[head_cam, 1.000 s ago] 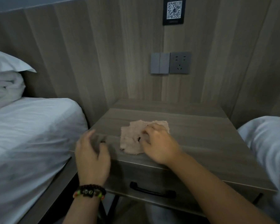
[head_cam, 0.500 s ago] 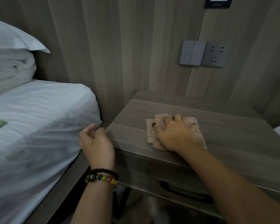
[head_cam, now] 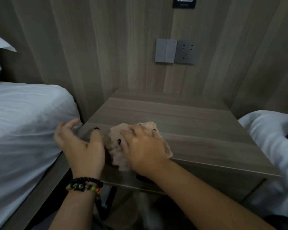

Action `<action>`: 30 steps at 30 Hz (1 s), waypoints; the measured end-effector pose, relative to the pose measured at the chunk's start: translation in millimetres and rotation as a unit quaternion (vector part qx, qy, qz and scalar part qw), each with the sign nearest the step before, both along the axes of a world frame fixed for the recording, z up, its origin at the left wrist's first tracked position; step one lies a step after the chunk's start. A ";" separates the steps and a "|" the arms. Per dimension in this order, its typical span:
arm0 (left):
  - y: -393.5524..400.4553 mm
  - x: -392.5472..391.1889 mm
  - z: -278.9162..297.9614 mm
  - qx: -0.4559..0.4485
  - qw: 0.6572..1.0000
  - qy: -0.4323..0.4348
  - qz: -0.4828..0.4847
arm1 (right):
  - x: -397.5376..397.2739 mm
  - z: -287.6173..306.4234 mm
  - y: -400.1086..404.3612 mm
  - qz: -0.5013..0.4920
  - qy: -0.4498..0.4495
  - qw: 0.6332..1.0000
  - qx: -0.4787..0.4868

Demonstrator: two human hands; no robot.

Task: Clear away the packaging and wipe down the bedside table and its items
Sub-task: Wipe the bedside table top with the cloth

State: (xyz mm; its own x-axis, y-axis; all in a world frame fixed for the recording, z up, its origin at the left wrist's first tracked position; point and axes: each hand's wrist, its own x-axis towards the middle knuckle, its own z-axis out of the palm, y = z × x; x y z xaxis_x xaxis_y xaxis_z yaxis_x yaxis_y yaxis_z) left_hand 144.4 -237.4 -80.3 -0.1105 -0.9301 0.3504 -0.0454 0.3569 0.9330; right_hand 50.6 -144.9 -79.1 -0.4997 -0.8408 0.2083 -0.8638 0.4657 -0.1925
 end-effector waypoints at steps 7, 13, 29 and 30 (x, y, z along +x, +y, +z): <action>31.9 -23.8 -10.4 -0.220 0.954 -0.144 -0.143 | -53.5 -2.8 114.7 -0.077 0.014 0.997 -0.017; 20.9 -50.0 -8.8 -0.263 0.933 -0.185 -0.162 | -79.8 11.0 145.7 -0.156 -0.067 0.985 0.001; 5.1 -71.4 -8.1 -0.160 0.978 -0.116 -0.065 | -116.1 2.2 1.1 0.116 -0.063 0.991 -0.030; 5.5 -73.0 -9.0 -0.153 0.978 -0.125 -0.062 | -123.9 1.0 -11.4 0.120 -0.062 0.990 -0.032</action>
State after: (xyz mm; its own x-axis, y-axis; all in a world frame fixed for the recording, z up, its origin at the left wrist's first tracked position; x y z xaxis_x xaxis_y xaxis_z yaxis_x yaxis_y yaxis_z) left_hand 71.4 -231.9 -89.3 -0.3335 -0.7597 0.5583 -0.1963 0.6351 0.7470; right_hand -73.3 -156.3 -78.1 -0.3118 -0.9255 0.2151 -0.9162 0.2329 -0.3261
